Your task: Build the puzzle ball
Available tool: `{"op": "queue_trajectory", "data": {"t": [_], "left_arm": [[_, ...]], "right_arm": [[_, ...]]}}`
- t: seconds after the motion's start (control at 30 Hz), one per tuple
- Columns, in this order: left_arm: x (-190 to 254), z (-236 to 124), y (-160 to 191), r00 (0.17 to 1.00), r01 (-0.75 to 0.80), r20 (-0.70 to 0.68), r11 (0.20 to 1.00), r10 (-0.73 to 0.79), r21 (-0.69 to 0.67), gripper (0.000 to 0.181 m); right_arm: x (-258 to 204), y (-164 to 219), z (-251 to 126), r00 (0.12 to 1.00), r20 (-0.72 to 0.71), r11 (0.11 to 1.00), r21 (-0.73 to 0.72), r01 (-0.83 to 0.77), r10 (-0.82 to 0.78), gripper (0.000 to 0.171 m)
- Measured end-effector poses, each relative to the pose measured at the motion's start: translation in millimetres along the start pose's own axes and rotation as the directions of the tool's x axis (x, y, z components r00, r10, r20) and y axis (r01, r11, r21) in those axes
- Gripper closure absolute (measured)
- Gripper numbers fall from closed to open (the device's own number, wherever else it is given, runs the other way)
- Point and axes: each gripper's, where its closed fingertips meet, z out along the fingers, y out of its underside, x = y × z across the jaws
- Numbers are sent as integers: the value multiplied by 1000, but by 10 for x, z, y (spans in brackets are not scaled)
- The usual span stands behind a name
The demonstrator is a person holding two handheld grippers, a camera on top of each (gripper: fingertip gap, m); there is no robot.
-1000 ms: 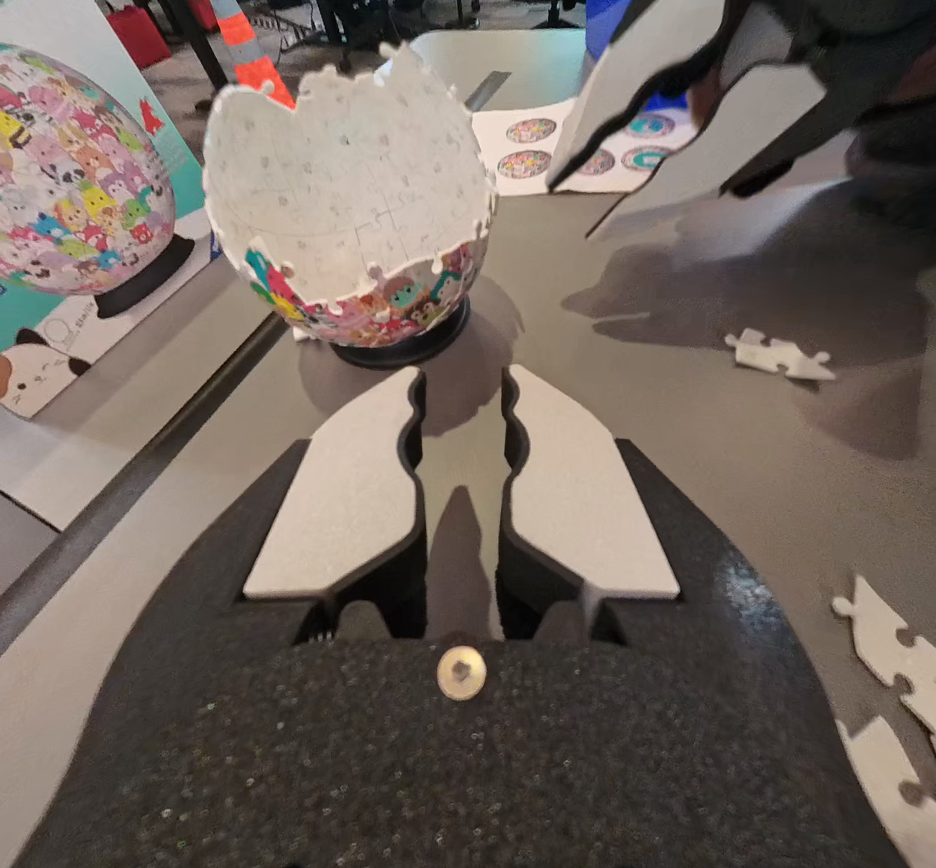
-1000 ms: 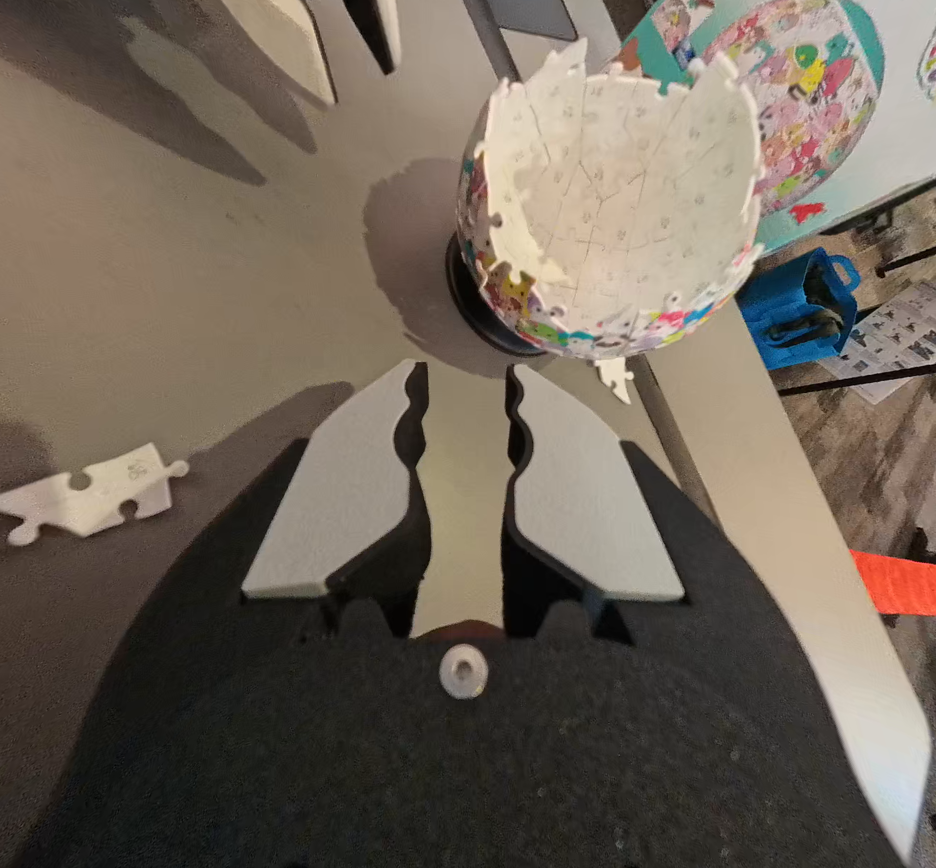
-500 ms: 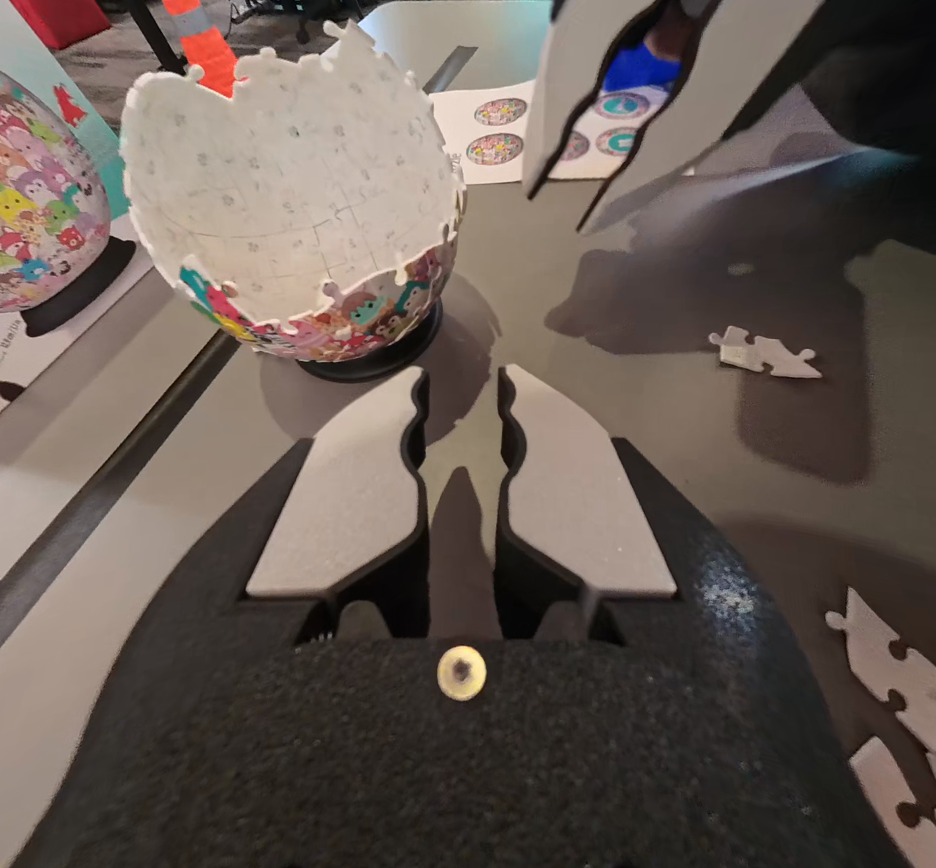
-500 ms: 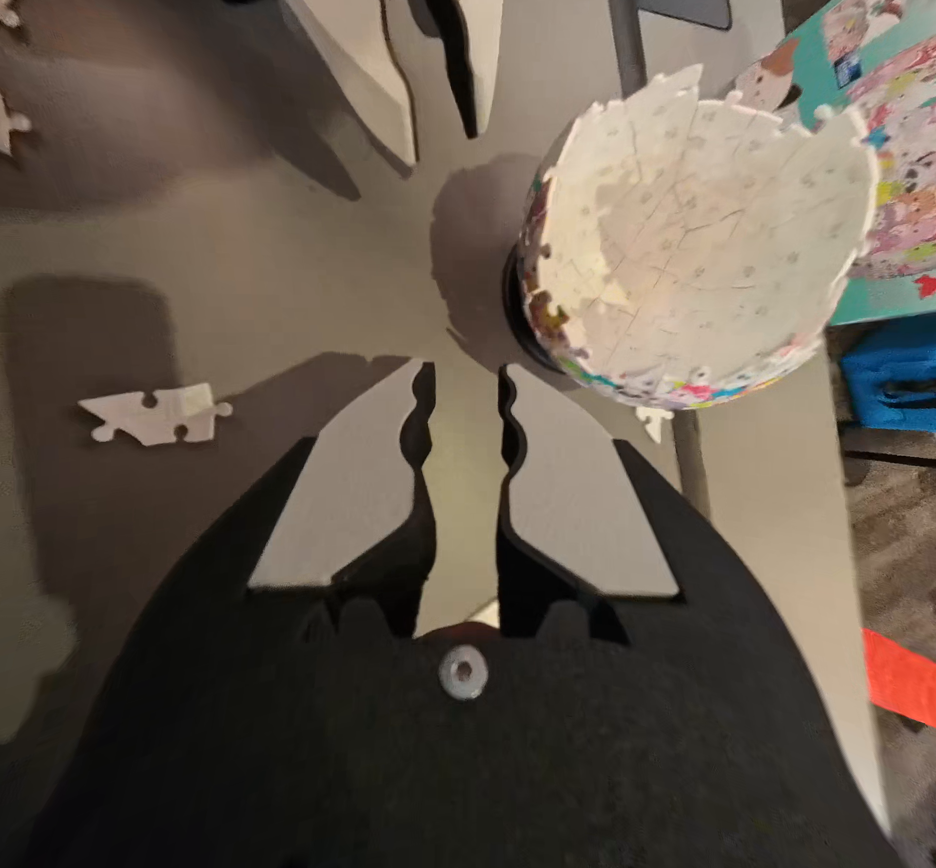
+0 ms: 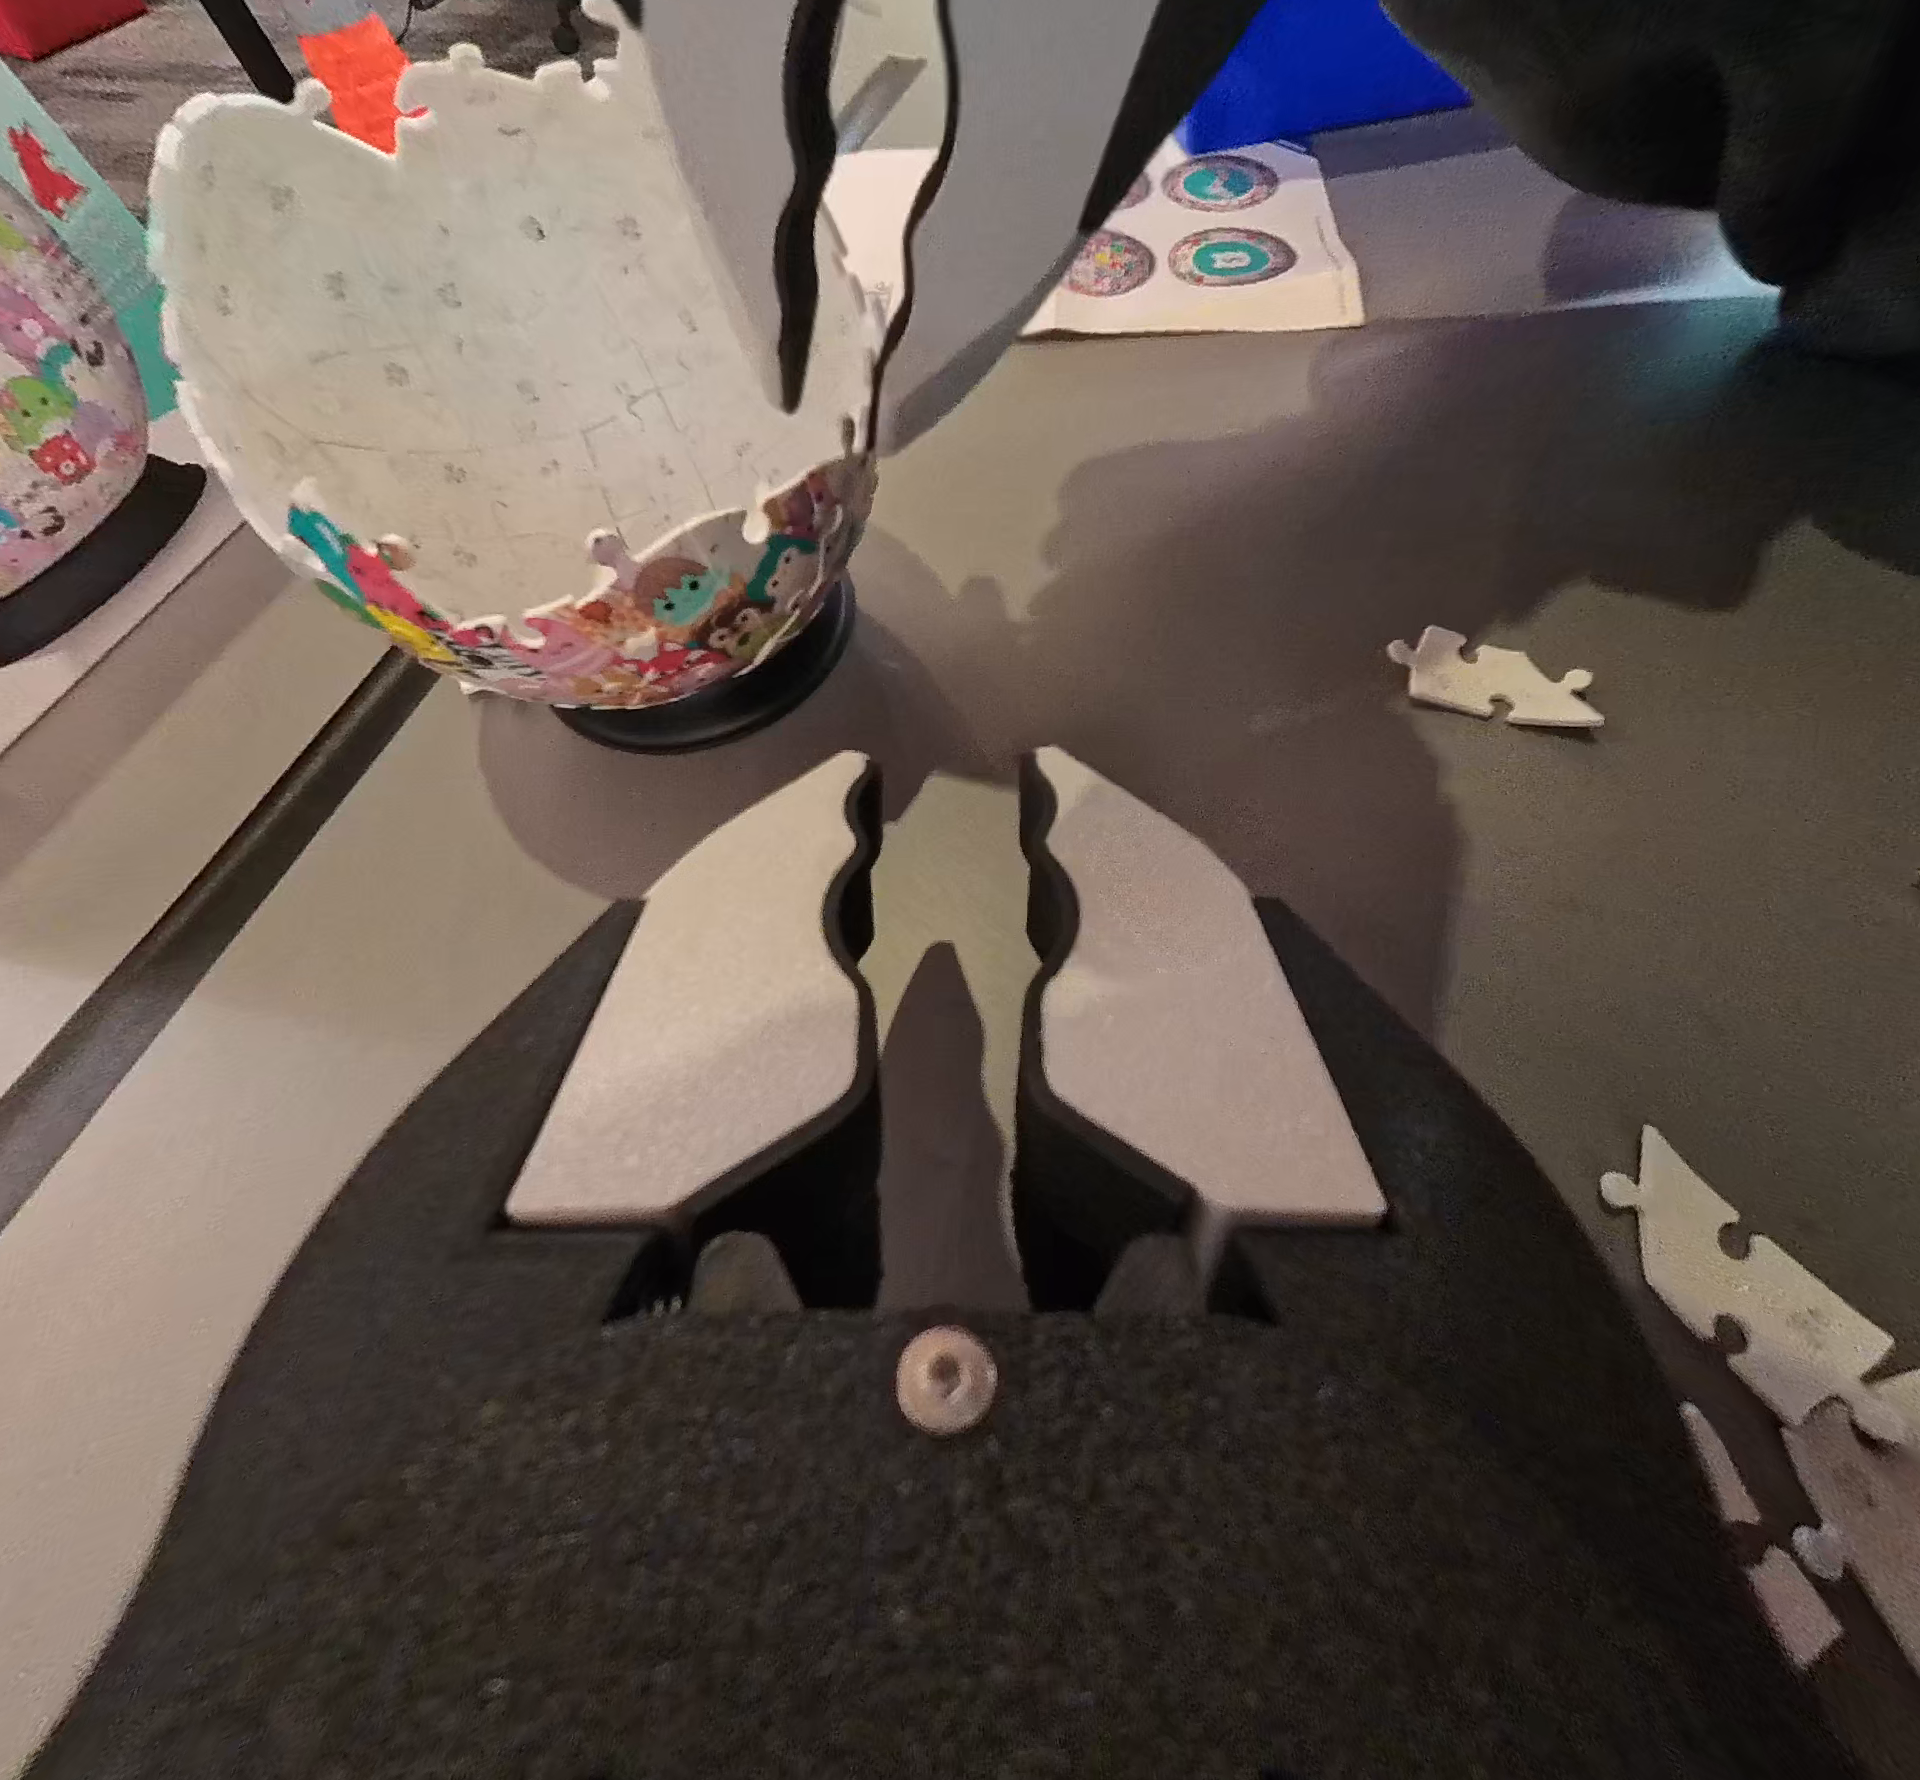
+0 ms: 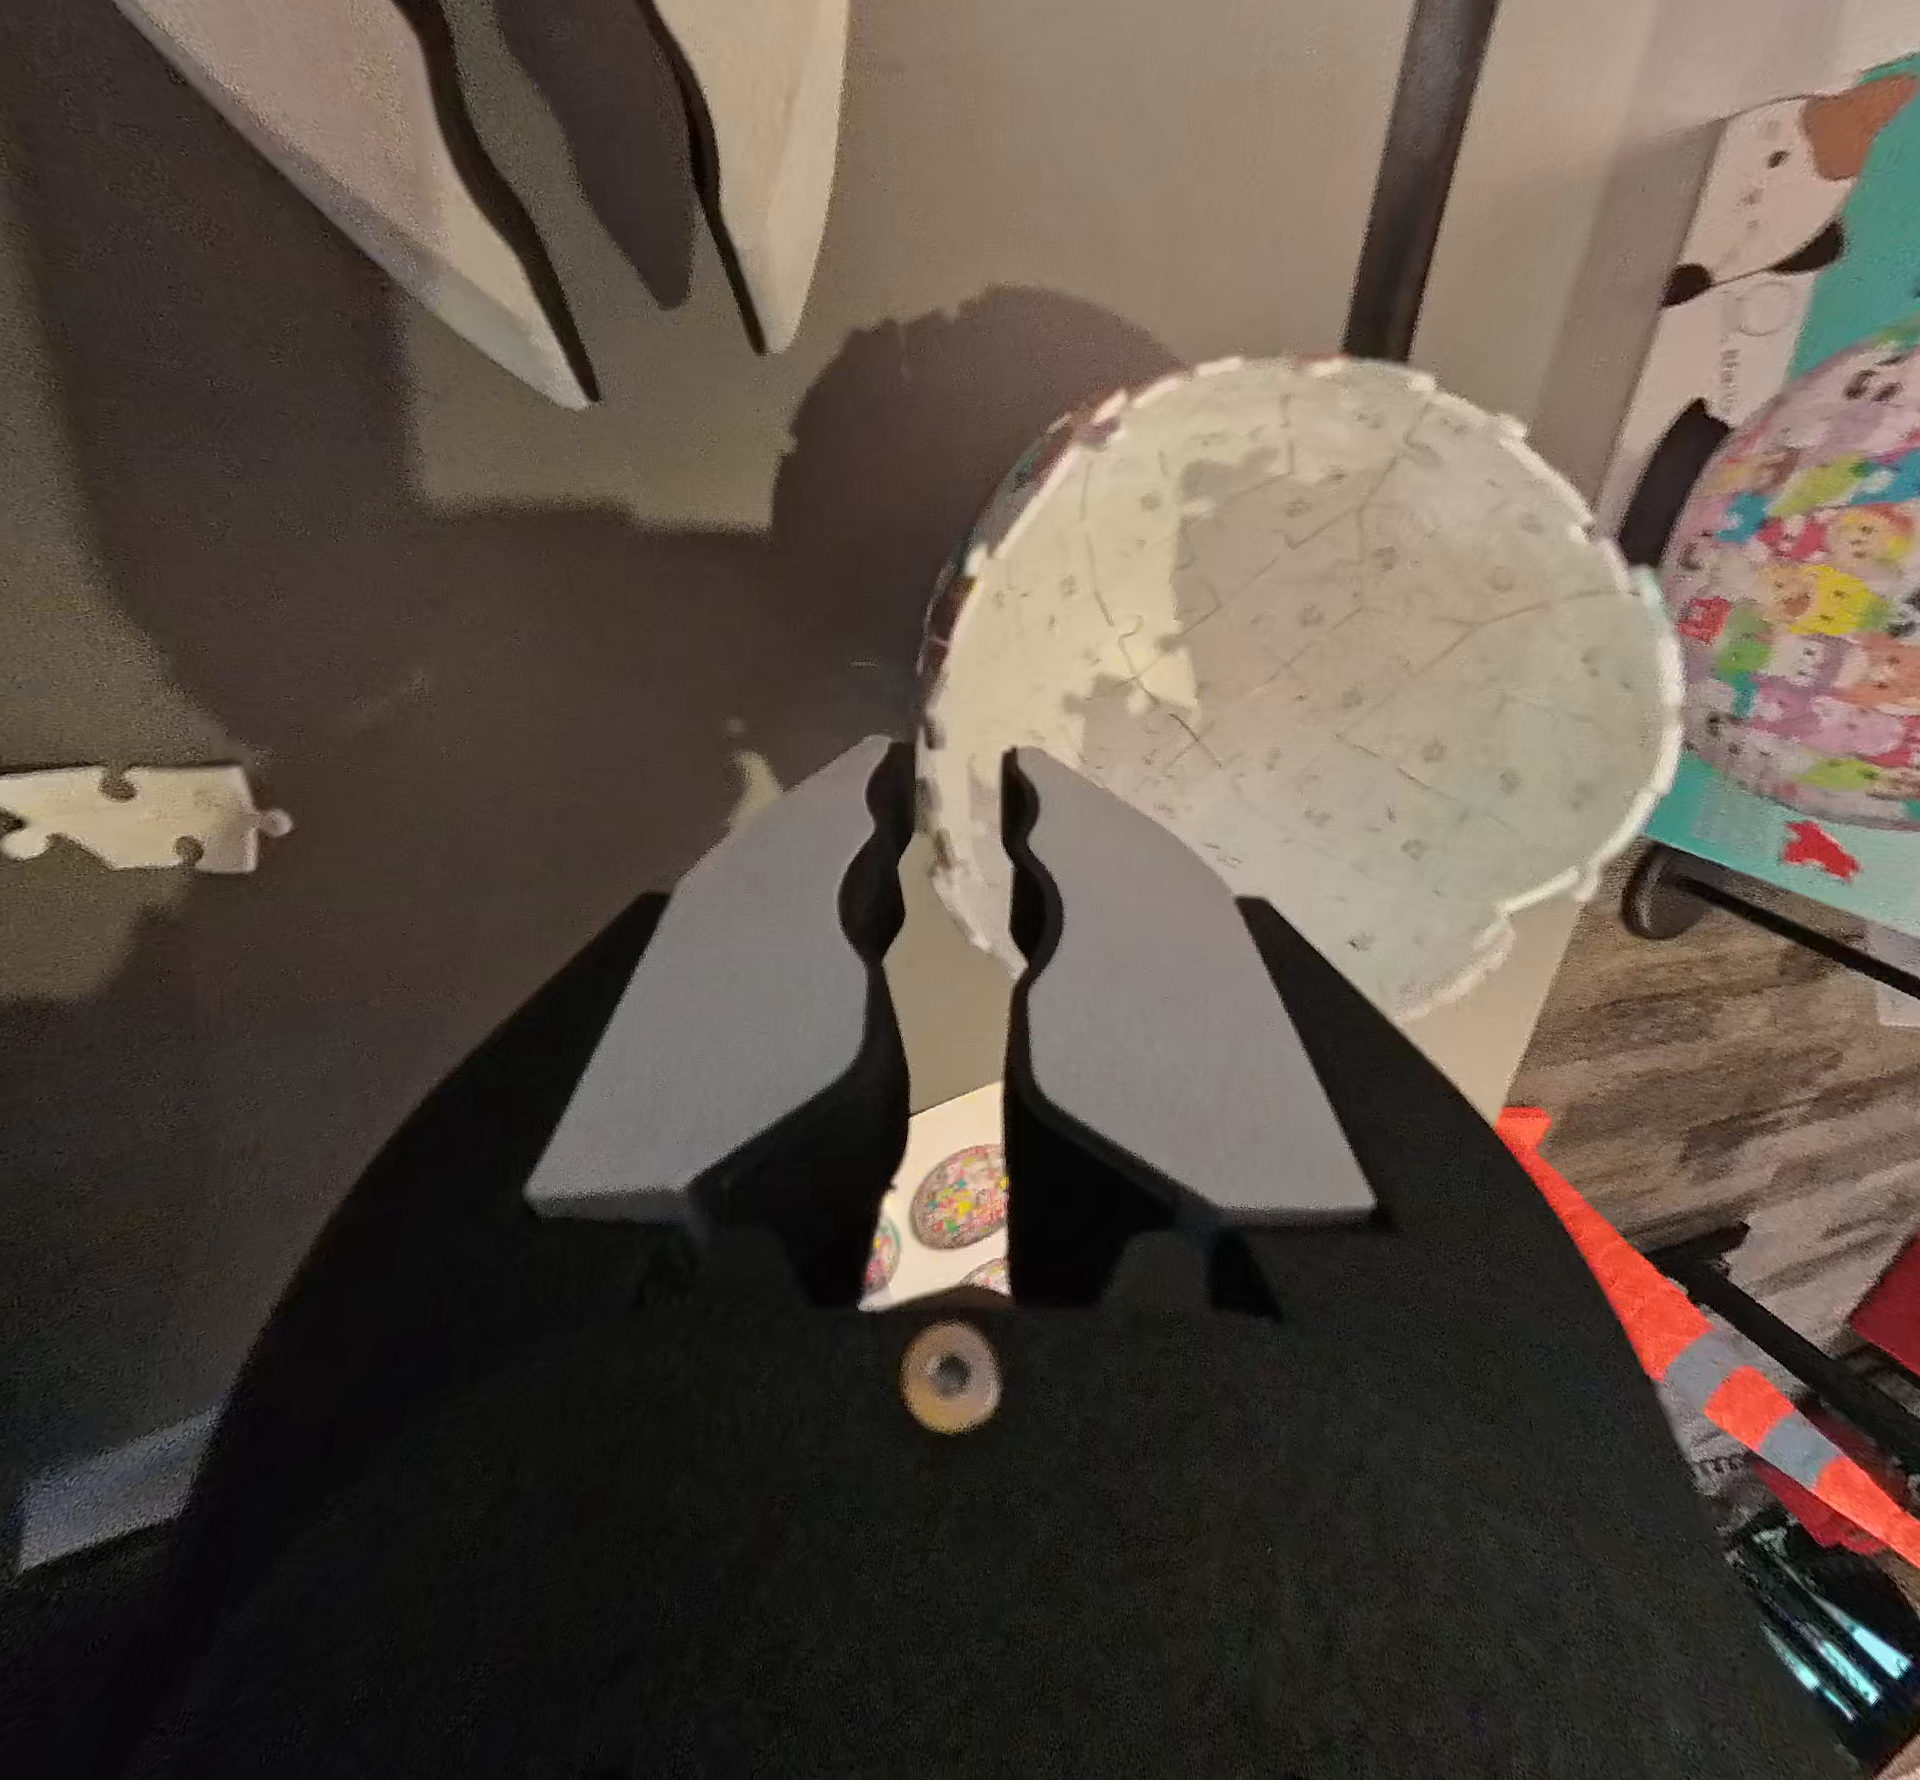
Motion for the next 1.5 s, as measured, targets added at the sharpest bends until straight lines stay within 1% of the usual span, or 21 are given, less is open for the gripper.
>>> {"op": "queue_trajectory", "data": {"t": [0.13,0.23,0.3,0.43,0.5,1.27,1.33,1.43,1.5], "left_arm": [[44,0,22,1000,-6,-12,1000,5,-13,156],[64,-4,29,1000,-12,-11,1000,12,-17,156],[70,-5,32,1000,-10,-15,1000,10,-18,156],[76,-2,36,1000,-11,-17,1000,10,-22,156],[80,2,42,1000,-12,-19,1000,11,-26,156],[92,18,62,1000,-16,-26,999,15,-42,156],[93,17,62,1000,-17,-26,999,16,-42,156],[93,17,62,1000,-16,-27,999,15,-42,156],[92,17,62,1000,-15,-27,999,14,-42,156]], "right_arm": [[-61,54,87,996,87,997,-75,16,-10,154],[-95,53,111,992,128,996,-87,5,6,156],[-93,52,130,992,127,996,-93,15,-3,157],[-74,72,145,993,114,994,-99,39,-27,166],[-78,69,153,992,119,995,-96,40,-29,166],[-80,93,185,993,105,991,-117,62,-50,168],[-73,107,184,994,100,991,-123,60,-48,165],[-70,102,171,995,93,991,-123,42,-31,148],[-66,101,143,996,83,994,-110,27,-18,144]]}}
